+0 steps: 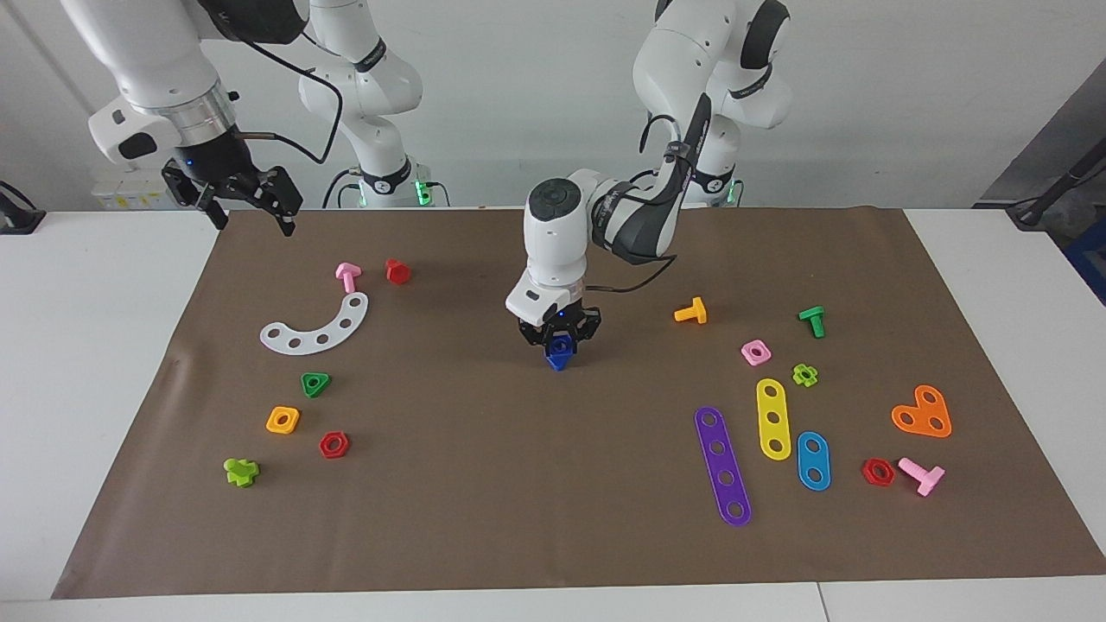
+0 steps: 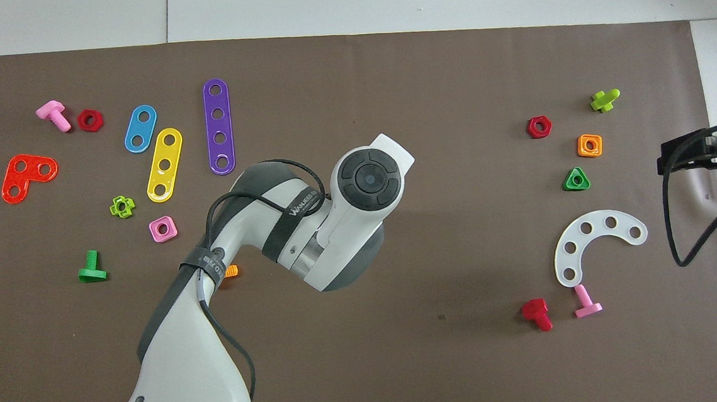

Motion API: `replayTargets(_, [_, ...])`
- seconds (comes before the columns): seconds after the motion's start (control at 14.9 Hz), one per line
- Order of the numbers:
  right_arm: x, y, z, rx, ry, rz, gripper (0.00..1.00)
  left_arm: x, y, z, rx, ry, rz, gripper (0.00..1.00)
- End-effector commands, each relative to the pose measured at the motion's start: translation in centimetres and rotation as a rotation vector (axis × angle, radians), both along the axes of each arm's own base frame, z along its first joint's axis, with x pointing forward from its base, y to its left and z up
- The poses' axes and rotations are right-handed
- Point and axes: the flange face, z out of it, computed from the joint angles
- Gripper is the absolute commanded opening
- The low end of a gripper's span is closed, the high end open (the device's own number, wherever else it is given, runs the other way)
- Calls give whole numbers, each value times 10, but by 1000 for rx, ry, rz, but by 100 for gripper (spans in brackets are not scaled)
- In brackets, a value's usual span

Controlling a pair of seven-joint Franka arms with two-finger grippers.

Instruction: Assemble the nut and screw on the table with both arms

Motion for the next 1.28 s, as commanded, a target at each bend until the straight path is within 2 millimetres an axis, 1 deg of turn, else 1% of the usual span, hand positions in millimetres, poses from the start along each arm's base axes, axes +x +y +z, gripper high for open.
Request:
replayTargets(0.0, [-4, -5, -1, 32, -18, 14, 100, -9, 5, -6, -8, -12, 14, 0])
replayTargets(0.6, [-4, -5, -1, 32, -18, 14, 100, -10, 5, -6, -5, -9, 18, 0])
replayTargets(1.01, [-2, -6, 0, 31, -36, 12, 100, -12, 5, 1, -7, -7, 17, 0])
replayTargets(1.21, [-2, -6, 0, 31, -38, 12, 100, -13, 5, 0, -7, -7, 17, 0])
